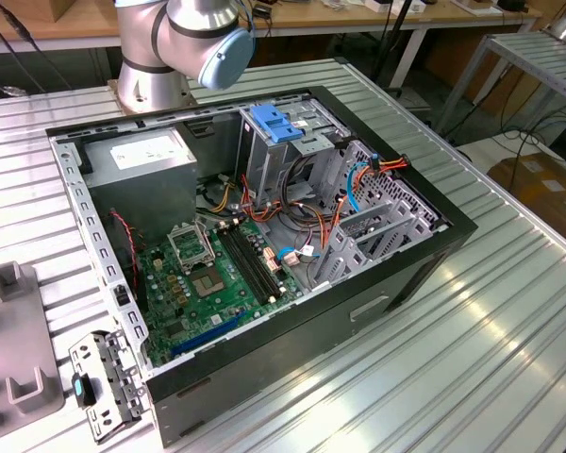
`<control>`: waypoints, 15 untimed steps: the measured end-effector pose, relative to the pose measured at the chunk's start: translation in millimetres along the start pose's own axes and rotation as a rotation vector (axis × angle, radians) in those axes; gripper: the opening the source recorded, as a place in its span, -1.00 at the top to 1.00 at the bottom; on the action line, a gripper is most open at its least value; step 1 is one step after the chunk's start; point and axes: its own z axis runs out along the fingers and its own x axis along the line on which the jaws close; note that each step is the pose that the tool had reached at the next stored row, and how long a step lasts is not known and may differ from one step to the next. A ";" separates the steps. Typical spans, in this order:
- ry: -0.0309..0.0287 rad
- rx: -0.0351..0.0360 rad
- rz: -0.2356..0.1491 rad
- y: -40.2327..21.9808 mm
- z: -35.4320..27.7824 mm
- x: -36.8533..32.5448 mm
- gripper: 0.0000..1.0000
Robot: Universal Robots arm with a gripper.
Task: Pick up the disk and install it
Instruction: 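Pick up the disk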
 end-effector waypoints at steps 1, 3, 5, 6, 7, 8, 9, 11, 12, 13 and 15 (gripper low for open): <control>0.0000 -0.0001 0.000 0.0 -1.8 0.1 0.25; 0.0000 0.0000 0.000 0.0 -5.6 0.2 0.25; -0.0001 0.0002 0.000 -0.1 -6.0 0.2 0.25; 0.0000 0.0000 0.000 -0.1 -6.2 0.2 0.25; 0.0000 0.0000 0.000 -0.1 -6.2 0.2 0.25; -0.0001 0.0001 0.000 0.0 -6.2 0.3 0.25; -0.0001 0.0004 0.000 0.0 -6.2 0.3 0.25; -0.0001 0.0026 -0.001 -0.1 -6.4 0.3 0.25; -0.0002 0.0041 -0.001 -0.1 -6.5 0.3 0.25; -0.0003 0.0059 -0.002 -0.2 -6.6 0.3 0.25; -0.0005 0.0093 -0.004 -1.6 -6.8 0.2 0.25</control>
